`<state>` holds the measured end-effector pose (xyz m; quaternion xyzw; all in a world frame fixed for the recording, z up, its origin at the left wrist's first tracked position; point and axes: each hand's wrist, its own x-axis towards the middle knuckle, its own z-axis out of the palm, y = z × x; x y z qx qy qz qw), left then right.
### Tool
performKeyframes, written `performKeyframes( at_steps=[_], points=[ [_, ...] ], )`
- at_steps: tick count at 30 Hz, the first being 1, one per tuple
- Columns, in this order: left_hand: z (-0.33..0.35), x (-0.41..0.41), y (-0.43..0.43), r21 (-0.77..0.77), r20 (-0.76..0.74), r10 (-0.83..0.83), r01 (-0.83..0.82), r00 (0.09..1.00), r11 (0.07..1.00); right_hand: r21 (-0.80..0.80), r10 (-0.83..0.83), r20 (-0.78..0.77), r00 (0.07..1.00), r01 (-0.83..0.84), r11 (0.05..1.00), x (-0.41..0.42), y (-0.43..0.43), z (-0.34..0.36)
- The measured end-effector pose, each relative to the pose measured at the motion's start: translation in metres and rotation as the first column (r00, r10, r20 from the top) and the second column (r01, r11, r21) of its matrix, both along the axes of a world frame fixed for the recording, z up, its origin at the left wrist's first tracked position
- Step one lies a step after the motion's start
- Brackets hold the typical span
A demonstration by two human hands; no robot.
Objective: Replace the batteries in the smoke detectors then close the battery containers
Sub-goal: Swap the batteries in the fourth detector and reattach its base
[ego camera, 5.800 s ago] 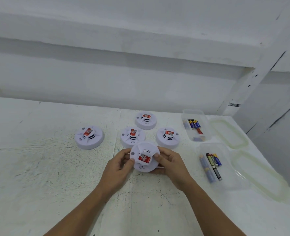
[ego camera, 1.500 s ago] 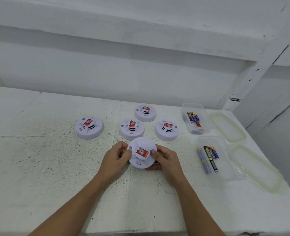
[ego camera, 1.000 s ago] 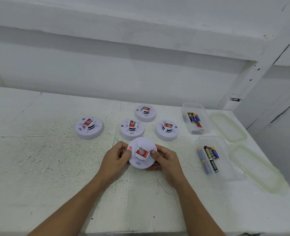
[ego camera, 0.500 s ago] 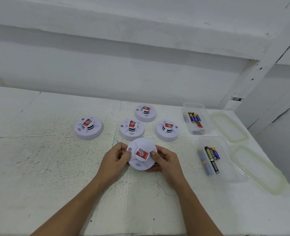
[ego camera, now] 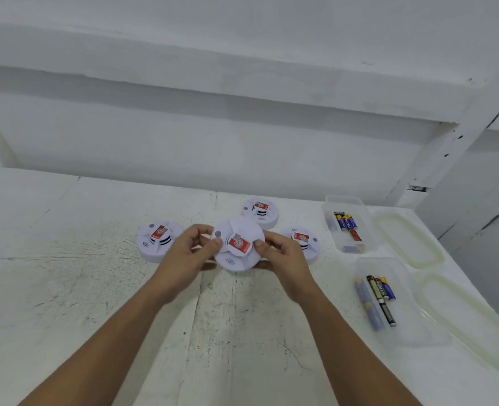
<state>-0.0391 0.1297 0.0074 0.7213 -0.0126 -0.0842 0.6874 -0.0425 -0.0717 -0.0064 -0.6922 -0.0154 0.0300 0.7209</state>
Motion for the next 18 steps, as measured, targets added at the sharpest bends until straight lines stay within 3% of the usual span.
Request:
performKeyframes(
  at_steps=[9, 18],
  points=[
    [0.02, 0.098, 0.04, 0.104, -0.062, 0.09, -0.083, 0.994, 0.991, -0.238, 0.011, -0.011, 1.0, -0.014, 0.971, 0.103, 0.052, 0.027],
    [0.0, 0.147, 0.055, 0.286, -0.177, 0.175, -0.119, 0.969, 0.951, -0.571, -0.045, -0.133, 0.99, -0.04, 0.82, 0.152, 0.08, 0.014]
  ],
)
